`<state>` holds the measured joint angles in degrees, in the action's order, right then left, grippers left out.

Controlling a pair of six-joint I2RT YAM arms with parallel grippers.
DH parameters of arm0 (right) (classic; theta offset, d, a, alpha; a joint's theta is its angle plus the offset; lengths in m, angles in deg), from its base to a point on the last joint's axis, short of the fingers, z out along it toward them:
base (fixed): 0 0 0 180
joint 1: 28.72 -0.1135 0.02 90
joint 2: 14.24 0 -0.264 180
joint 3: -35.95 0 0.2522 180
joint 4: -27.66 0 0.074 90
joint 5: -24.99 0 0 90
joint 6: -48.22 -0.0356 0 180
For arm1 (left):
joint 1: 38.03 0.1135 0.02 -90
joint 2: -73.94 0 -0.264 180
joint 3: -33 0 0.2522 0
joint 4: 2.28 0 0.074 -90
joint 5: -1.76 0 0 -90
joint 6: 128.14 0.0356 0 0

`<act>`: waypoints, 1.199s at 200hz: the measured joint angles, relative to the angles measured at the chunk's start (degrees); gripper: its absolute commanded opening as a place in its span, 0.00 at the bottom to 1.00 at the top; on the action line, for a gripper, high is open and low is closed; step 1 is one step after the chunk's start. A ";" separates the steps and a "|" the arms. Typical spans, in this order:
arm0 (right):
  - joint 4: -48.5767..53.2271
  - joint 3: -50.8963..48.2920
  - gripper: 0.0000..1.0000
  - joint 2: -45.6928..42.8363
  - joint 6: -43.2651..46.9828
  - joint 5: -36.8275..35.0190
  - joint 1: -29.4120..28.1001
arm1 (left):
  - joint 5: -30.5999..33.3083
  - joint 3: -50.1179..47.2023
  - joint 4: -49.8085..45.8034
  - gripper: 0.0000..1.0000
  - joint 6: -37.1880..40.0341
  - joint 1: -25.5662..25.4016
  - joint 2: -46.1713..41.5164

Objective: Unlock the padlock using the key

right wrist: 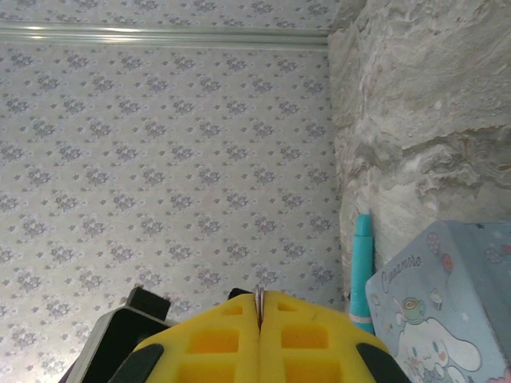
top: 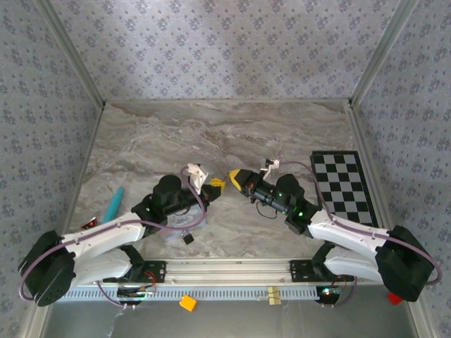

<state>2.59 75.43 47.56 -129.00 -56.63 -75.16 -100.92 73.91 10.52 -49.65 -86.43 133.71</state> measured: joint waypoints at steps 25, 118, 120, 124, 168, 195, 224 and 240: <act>2.73 -0.09 0.00 -1.44 1.03 0.59 0.68 | -0.20 0.00 -1.14 0.00 0.83 0.00 -1.66; 4.02 -0.20 0.00 -2.36 4.90 3.08 1.20 | -2.12 0.00 -2.99 0.04 1.38 0.04 -2.47; 4.02 -0.22 0.00 -2.36 5.01 3.10 1.20 | -2.14 0.00 -2.99 0.04 1.38 0.04 -2.47; 4.02 -0.20 0.00 -2.36 5.03 3.10 1.20 | -2.19 0.00 -2.97 0.04 1.31 0.07 -2.47; 3.96 -0.35 0.00 -2.36 5.20 3.08 1.14 | -2.99 0.00 -2.84 0.08 -0.15 0.13 -2.21; 3.96 -0.39 0.00 -2.36 5.20 3.02 0.85 | -3.54 0.13 -2.80 0.11 -0.79 0.17 -1.25; 3.93 -0.39 0.00 -2.36 5.20 2.99 0.42 | -4.00 0.33 -2.84 0.12 -1.25 0.17 -0.79; 3.93 -0.39 0.00 -2.36 5.20 2.99 0.11 | -4.07 0.44 -2.82 0.12 -1.62 0.39 -0.76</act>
<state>6.53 75.04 45.20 -123.80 -53.63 -75.05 -104.99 74.35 7.70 -51.26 -86.04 132.95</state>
